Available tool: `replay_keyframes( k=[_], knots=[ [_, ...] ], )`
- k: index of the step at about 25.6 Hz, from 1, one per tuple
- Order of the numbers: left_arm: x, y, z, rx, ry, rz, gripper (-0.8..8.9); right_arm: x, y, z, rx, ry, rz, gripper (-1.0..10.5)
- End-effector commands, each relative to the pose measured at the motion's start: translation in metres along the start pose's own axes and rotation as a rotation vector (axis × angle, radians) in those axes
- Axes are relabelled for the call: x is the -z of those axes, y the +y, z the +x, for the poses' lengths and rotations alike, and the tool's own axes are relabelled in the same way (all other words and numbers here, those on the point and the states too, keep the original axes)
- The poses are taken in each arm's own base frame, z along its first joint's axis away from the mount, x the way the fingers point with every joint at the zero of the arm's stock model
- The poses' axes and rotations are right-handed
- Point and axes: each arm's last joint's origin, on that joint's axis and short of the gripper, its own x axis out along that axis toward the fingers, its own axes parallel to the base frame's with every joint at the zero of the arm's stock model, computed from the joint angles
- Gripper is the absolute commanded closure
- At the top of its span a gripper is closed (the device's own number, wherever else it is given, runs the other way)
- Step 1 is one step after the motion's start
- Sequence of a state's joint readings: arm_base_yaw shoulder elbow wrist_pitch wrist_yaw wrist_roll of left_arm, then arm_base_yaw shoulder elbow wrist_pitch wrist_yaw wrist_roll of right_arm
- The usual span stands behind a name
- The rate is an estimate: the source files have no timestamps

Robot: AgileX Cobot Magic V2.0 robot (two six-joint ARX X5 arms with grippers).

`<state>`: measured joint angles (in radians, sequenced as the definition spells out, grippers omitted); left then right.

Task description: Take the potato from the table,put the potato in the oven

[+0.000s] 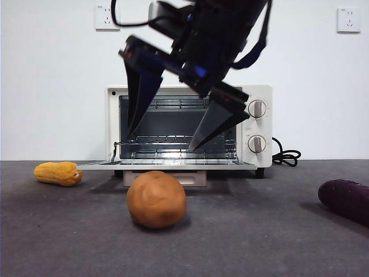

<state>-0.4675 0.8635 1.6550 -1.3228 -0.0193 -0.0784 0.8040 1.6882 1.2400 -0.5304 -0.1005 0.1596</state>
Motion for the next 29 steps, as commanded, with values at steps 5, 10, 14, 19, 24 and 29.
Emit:
replay_keyframes(
  k=[5,10,14,19,24,29],
  knots=[
    [0.022,0.001,0.03,-0.012,0.129,-0.008,8.19,-0.013,0.002,0.026,0.026,0.07,-0.005,4.0],
    [0.043,0.003,0.049,-0.021,0.221,-0.017,8.19,-0.008,0.005,0.041,0.064,0.137,-0.011,4.0],
    [0.054,0.003,0.049,-0.023,0.23,-0.032,8.19,-0.003,0.008,0.053,0.075,0.174,-0.014,4.1],
    [0.057,0.004,0.04,-0.022,0.2,-0.047,8.19,0.005,0.013,0.065,0.083,0.228,-0.012,4.2],
    [0.059,0.003,0.037,0.025,0.192,-0.053,8.19,0.012,0.018,0.069,0.084,0.289,-0.007,6.4],
    [0.06,0.0,0.034,0.117,0.193,-0.033,8.19,0.009,0.019,0.059,0.087,0.285,0.02,8.6]
  ],
)
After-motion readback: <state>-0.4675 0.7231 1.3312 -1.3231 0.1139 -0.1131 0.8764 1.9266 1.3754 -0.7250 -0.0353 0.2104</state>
